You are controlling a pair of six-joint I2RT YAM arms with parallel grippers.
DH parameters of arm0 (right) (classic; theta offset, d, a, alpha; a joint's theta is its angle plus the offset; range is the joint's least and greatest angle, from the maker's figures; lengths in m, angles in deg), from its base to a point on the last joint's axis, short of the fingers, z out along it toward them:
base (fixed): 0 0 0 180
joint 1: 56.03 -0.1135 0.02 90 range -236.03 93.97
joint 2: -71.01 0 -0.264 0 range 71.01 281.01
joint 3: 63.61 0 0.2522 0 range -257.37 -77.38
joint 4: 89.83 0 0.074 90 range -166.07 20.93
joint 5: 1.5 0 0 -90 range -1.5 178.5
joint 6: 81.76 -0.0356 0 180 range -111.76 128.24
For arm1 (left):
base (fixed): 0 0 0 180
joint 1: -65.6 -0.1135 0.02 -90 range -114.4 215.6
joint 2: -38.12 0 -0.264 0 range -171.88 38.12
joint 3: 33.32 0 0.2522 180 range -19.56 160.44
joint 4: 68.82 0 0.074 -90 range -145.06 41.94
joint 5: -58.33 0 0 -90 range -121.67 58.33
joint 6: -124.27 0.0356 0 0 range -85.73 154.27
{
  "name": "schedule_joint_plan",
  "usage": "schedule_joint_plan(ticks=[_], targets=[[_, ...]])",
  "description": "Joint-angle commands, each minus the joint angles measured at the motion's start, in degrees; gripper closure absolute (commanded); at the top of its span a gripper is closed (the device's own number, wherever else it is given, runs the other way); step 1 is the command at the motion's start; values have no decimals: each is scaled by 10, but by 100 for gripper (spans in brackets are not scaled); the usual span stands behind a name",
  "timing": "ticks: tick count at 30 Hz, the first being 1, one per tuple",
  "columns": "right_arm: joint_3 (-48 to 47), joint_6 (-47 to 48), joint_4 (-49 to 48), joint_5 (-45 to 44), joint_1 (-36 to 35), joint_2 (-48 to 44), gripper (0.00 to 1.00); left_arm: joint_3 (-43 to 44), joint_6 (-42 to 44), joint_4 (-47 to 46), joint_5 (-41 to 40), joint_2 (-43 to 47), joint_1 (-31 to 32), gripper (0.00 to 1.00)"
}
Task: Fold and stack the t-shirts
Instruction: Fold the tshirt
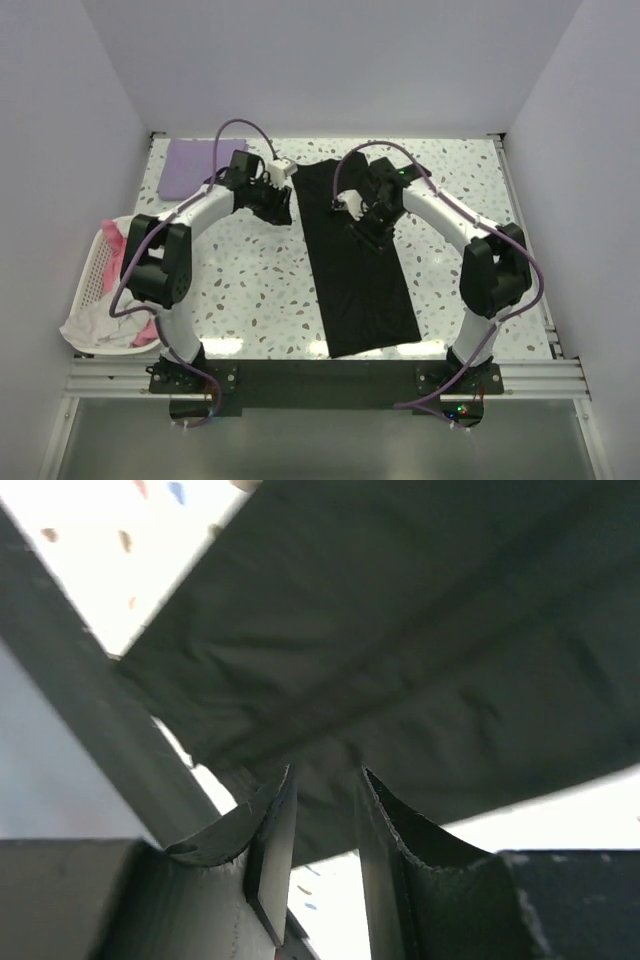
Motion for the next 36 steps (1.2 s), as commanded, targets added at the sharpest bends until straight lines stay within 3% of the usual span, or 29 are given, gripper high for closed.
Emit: schedule_joint_plan(ticks=[1,5,14,20,24,29,32,36], targets=[[29,14,6,-63,28,-20,67,38,-8,-13,7,-24,38,53],[69,27,-37,-108,49,-18,70,62,-9,-12,-34,-74,75,55],[180,8,-155,-118,46,46,73,106,4,-24,-56,-139,94,56],[196,-35,-204,-117,9,93,75,135,8,-30,-83,-176,94,56],[191,-56,-205,-83,-43,102,74,146,7,-20,-104,-185,80,58],[139,-71,-162,-24,-48,97,70,157,11,-2,-98,-174,42,60],[104,-58,-130,-16,-23,68,64,146,30,5,-51,-138,34,58],[33,-41,-96,-22,47,47,60,71,30,-47,-7,-56,36,53]])
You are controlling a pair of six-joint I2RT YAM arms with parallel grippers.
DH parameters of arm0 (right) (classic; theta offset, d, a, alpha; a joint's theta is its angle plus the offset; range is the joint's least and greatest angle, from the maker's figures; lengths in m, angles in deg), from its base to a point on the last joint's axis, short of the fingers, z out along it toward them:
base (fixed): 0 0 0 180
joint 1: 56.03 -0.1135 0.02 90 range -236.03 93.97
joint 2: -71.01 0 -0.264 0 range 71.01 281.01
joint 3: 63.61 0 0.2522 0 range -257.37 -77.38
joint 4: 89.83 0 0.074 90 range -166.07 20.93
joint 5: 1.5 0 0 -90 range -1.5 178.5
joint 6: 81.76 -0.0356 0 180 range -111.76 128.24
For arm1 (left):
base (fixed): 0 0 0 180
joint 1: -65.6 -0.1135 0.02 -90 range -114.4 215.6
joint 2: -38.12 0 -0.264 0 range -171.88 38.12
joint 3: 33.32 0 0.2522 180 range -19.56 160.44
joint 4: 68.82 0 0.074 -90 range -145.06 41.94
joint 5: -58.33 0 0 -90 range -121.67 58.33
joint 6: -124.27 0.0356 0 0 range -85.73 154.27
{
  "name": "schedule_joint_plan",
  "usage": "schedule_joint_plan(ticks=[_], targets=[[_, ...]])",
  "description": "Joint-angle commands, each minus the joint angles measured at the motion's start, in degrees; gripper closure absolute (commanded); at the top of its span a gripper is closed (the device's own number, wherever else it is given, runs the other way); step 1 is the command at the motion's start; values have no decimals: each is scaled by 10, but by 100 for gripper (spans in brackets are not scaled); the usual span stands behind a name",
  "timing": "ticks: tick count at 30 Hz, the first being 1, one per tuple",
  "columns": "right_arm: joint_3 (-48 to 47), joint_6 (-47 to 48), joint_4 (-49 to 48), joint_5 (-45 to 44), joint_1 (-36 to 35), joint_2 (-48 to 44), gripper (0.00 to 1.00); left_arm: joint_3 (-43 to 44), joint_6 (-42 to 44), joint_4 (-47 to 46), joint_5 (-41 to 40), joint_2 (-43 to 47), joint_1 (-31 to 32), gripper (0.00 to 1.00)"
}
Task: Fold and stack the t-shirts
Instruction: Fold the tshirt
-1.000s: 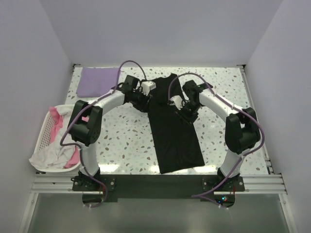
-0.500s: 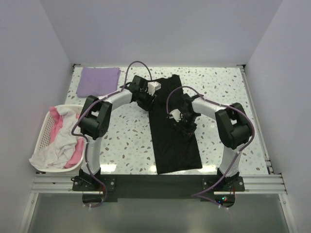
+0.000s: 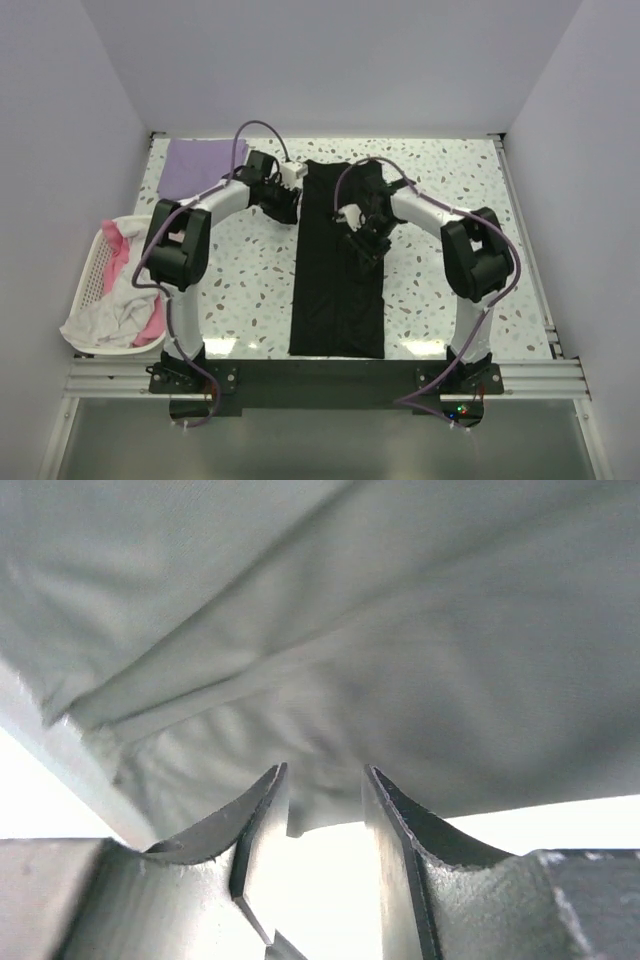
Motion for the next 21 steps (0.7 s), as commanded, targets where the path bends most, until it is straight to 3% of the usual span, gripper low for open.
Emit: schedule_joint_plan(ticks=[1,9,15,21], targets=[[-70,18,-5,-12,53,-29,60,-28,12,-33,60,98,9,53],[-158,-15,-67,-152,56,45,60,-27,-33,-48,84,87,44,48],[-195,-38,-97,-192,55,111,60,-8,-56,-56,73,21,46,49],[-173,-44,-158,-212,55,140,61,-28,-53,-57,63,-8,33,51]])
